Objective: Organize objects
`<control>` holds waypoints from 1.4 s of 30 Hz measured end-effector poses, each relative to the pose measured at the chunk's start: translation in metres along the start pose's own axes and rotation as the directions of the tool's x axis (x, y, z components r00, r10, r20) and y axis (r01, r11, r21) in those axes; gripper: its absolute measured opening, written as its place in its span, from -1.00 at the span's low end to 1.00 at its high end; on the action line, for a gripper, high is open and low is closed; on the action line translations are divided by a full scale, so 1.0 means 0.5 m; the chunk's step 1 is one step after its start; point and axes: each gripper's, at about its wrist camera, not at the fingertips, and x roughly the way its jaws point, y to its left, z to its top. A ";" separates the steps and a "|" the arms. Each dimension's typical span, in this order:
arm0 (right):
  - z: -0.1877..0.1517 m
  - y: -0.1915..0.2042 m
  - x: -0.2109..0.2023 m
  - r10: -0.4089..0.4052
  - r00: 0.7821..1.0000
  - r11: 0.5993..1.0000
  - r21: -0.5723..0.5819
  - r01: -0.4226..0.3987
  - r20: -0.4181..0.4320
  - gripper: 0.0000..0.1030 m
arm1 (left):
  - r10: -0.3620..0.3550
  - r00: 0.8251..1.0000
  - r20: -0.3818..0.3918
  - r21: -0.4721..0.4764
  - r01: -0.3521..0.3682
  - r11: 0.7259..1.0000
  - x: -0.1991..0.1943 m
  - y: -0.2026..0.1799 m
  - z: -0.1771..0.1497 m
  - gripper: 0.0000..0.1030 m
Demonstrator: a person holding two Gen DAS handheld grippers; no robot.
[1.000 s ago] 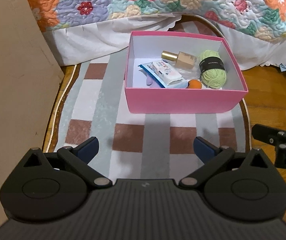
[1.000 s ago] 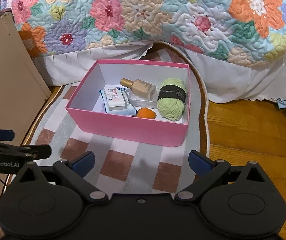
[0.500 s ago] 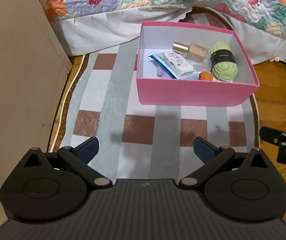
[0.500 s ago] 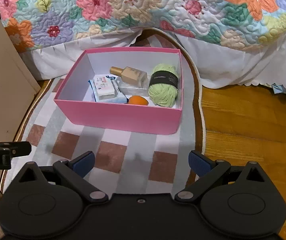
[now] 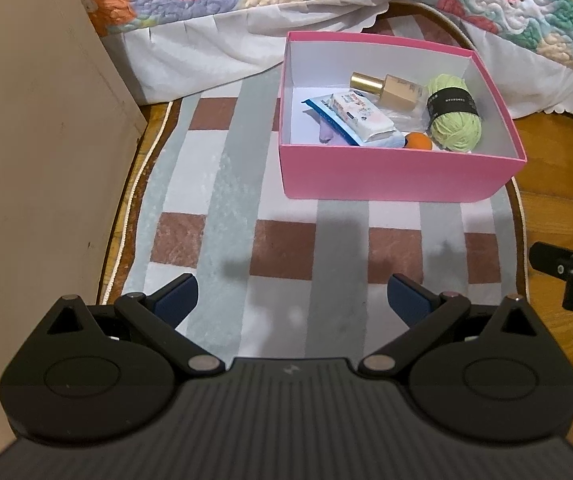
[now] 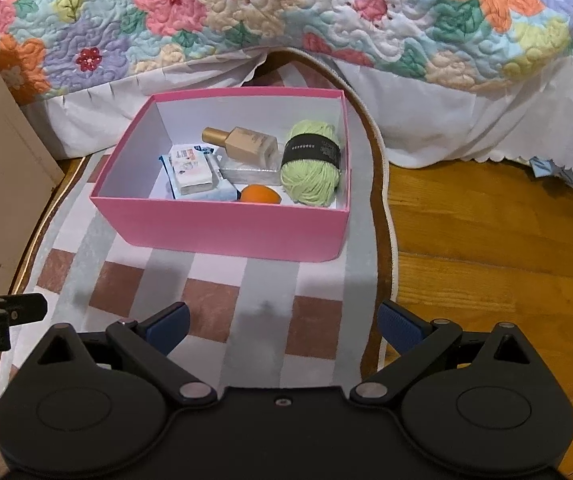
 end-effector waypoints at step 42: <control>0.005 0.002 -0.001 -0.038 0.999 0.999 -0.040 0.037 -0.015 0.97 | 0.051 0.999 -0.006 0.026 -0.051 0.998 -0.005 0.007 -0.003 0.99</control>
